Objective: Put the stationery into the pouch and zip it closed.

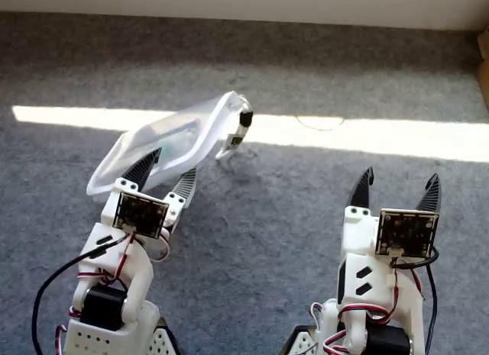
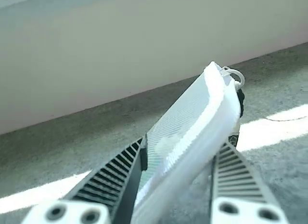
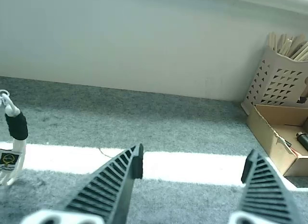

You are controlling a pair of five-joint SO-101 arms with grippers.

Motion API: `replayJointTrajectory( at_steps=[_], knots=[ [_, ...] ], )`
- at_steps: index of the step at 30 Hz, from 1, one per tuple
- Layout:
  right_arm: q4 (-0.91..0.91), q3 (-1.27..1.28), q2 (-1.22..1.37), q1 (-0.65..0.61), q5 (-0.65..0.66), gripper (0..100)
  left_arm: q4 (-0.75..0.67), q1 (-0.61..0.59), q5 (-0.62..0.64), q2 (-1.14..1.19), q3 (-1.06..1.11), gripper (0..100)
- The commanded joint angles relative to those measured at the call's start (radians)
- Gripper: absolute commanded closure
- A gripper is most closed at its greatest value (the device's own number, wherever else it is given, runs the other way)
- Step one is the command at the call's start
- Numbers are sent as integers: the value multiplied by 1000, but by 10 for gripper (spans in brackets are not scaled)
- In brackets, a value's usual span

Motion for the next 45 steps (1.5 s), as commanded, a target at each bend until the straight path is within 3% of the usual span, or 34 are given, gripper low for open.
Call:
replayJointTrajectory(
  at_steps=[1, 5, 12, 17, 20, 25, 32, 45],
  knots=[
    [-30, -4, -2, -7, -6, 691, 146, 56, 91, -10, -189, 784],
    [-31, -8, -2, -5, 0, 691, 288, 74, 120, -10, -334, 783],
    [-47, -16, -2, -5, 2, 697, 413, 68, 120, -10, -441, 787],
    [-105, -16, -2, -5, 2, 854, 517, 68, 120, -10, -532, 787],
    [-104, -16, -4, -7, 2, 925, 522, 68, 117, -10, -539, 846],
    [-99, -2, -4, -18, -15, 926, 522, 68, 114, -10, -518, 998],
    [30, 85, -4, -45, -207, 927, 526, 68, 118, -10, -515, 983],
    [16, 397, -5, -50, -218, 929, 519, 67, 115, -10, -194, 986]
  ],
)
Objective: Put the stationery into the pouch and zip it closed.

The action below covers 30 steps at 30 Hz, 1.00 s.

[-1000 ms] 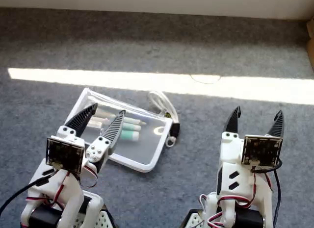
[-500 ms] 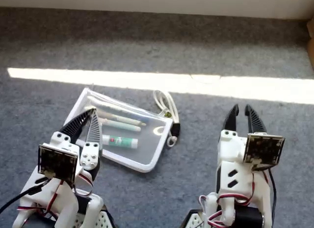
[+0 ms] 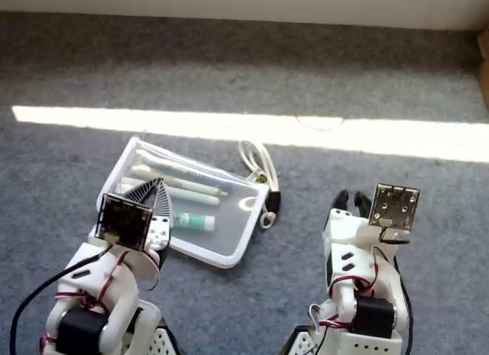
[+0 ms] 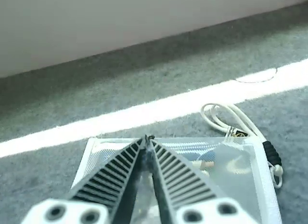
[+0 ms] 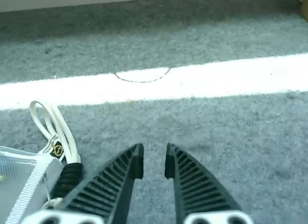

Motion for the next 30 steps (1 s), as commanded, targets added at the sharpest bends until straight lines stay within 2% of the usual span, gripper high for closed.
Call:
replayJointTrajectory(
  at_steps=[1, 6, 9, 12, 14, 19, 26, 30],
  knots=[
    [-12, 82, -7, -7, -11, 929, -6, 10, 9, -2, 131, 986],
    [-13, 213, -7, -7, -11, 931, -20, -30, 11, -2, 312, 987],
    [-13, 251, -7, -7, -11, 991, -127, -93, 8, -2, 404, 987],
    [-12, 266, -7, -7, -9, 992, -226, -162, 8, -2, 484, 987],
    [-5, 286, -4, -7, -9, 993, -242, -200, 8, 1, 486, 987],
    [77, 292, -4, -5, -9, 993, -183, -266, 8, 1, 484, 987],
    [266, 294, -4, 1, -5, 993, -11, -268, 6, 1, 484, 987],
    [265, 294, -4, 1, -5, 993, 106, -268, 6, 2, 484, 987]
  ],
)
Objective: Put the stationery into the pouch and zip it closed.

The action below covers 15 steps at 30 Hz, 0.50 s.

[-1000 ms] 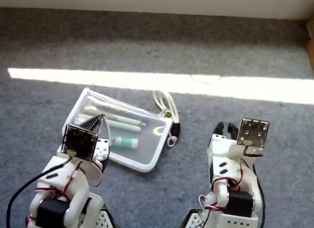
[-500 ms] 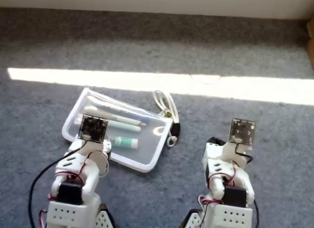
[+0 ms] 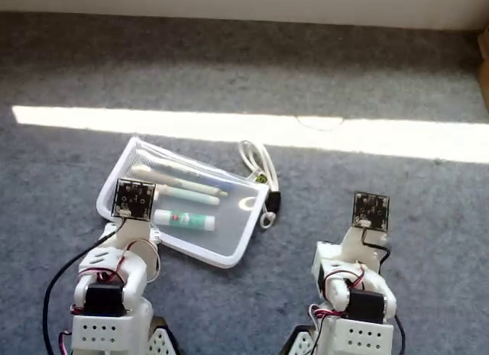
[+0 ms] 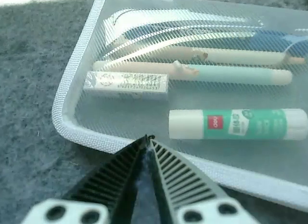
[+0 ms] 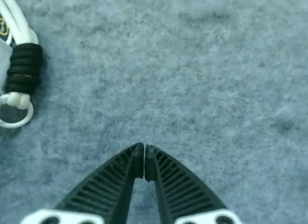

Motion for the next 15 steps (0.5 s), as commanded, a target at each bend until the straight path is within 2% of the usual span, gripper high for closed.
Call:
replayJointTrajectory(
  at_steps=[1, 4, 15],
  knots=[
    [10, 114, -13, 1, -3, 993, 135, -15, 6, -5, 22, 986],
    [10, 114, -13, 1, -3, 993, 193, -15, 8, -7, 22, 984],
    [10, 114, -13, 1, -3, 993, 192, -13, 9, -7, 22, 985]
  ],
)
